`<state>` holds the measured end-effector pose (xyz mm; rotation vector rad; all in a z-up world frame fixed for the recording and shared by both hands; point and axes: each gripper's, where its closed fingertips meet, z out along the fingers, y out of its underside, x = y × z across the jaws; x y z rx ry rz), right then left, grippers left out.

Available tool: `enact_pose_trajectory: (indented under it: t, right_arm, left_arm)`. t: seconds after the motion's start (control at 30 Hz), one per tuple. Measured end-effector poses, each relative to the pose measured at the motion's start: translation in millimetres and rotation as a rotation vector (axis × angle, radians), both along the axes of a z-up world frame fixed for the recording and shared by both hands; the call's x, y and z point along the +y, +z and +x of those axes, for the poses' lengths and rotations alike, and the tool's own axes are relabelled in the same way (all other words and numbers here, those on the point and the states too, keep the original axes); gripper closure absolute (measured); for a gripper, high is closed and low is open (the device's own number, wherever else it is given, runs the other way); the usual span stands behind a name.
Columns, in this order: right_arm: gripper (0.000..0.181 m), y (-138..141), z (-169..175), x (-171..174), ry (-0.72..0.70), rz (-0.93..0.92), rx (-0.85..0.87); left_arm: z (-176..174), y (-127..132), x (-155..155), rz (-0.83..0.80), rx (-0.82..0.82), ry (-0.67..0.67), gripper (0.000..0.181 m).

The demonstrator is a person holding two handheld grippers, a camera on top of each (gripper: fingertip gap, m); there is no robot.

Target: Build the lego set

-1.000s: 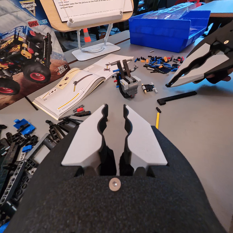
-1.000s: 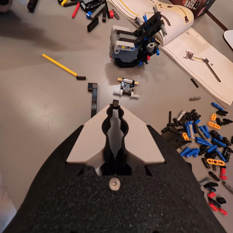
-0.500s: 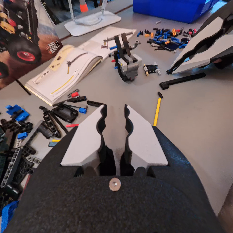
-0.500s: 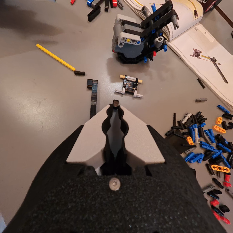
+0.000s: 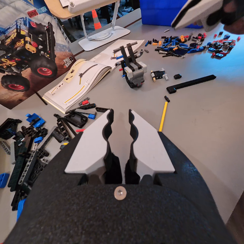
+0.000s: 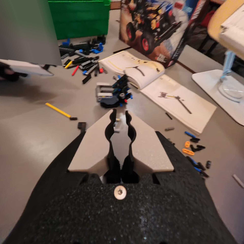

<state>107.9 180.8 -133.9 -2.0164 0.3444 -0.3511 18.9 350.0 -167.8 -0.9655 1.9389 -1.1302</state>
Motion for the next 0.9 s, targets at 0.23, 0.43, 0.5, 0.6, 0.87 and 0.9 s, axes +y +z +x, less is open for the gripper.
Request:
enact_pose_trajectory:
  t: [0.23,0.43,0.5,0.6,0.87,0.9]
  right_arm:
    - [0.167,6.2,46.3,-5.1,-0.103,0.139,0.064]
    - [0.167,0.5,56.6,-9.8,-0.159,0.162,0.011]
    - [0.166,-3.2,58.7,-12.1,-0.18,0.163,0.016]
    - [0.163,-9.6,62.5,-13.3,-0.2,0.159,0.051]
    - [0.163,-20.6,68.9,-16.8,-0.223,0.114,0.067]
    - [0.163,-21.0,68.7,-16.3,-0.221,0.113,0.068]
  left_arm:
    - [-1.7,6.1,13.8,-0.092,0.008,0.052,0.16]
    - [-2.7,12.0,18.4,-0.191,0.019,0.042,0.162]
    - [-2.0,10.1,16.5,-0.179,0.027,0.033,0.163]
    - [1.8,9.9,15.9,-0.173,0.026,0.025,0.164]
    - [12.2,3.8,16.2,-0.169,0.07,0.027,0.164]
    - [12.6,3.1,15.8,-0.169,0.076,0.025,0.164]
